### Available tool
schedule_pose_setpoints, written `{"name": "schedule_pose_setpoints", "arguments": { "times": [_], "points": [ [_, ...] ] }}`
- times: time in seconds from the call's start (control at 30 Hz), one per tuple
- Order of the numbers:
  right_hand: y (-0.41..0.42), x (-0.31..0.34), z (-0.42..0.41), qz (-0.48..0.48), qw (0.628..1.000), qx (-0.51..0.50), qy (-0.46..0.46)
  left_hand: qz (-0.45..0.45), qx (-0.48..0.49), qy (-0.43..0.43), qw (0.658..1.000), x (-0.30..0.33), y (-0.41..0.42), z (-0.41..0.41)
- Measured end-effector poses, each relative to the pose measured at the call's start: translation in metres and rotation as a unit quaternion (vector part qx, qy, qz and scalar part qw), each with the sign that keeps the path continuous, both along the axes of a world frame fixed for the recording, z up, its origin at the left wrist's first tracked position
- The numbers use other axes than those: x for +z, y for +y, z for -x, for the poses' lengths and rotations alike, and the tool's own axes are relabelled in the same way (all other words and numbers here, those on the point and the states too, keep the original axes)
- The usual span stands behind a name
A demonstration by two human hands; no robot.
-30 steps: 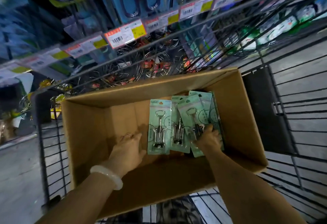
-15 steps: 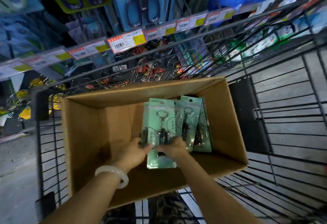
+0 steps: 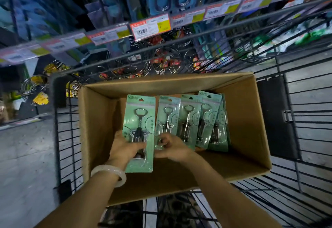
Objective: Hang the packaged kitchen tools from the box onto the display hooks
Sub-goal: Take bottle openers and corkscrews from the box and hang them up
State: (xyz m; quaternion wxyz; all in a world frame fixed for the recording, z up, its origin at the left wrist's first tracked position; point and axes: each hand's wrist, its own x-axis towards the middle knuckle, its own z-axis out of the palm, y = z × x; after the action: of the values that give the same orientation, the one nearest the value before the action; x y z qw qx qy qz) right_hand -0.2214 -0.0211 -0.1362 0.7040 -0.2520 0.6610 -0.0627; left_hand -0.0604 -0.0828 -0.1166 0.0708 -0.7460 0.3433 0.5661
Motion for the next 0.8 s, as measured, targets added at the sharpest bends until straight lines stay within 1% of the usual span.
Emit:
{"name": "schedule_pose_setpoints", "arguments": {
  "times": [0.1,0.13,0.3,0.4,0.5,0.53,0.63,0.8],
  "points": [
    [-0.016,-0.025,0.013,0.013,0.992,-0.006,0.124,0.010,0.042,-0.008,0.999,0.005,-0.003,-0.009],
    [-0.021,-0.034,0.014,0.005,0.989,-0.006,0.148,0.016,0.054,-0.006,0.998,0.003,-0.003,-0.014],
    [-0.035,-0.080,0.000,-0.082,0.980,-0.040,0.179,0.053,0.085,0.014,0.995,-0.017,0.001,-0.032],
    [-0.033,-0.109,-0.015,-0.106,0.961,-0.053,0.251,0.065,0.082,0.009,0.994,-0.029,0.007,-0.037],
    [-0.029,-0.125,-0.028,-0.097,0.933,-0.086,0.337,0.062,0.097,0.020,0.993,-0.029,0.009,-0.032],
    [-0.029,-0.126,-0.030,-0.096,0.927,-0.098,0.348,0.062,0.099,0.023,0.993,-0.028,0.010,-0.032],
    [-0.028,-0.127,-0.032,-0.108,0.926,-0.146,0.330,0.068,0.099,0.046,0.992,-0.026,0.013,-0.028],
    [-0.019,-0.105,-0.029,-0.117,0.940,-0.204,0.249,0.070,0.104,0.060,0.990,-0.015,0.009,-0.027]
  ]
}}
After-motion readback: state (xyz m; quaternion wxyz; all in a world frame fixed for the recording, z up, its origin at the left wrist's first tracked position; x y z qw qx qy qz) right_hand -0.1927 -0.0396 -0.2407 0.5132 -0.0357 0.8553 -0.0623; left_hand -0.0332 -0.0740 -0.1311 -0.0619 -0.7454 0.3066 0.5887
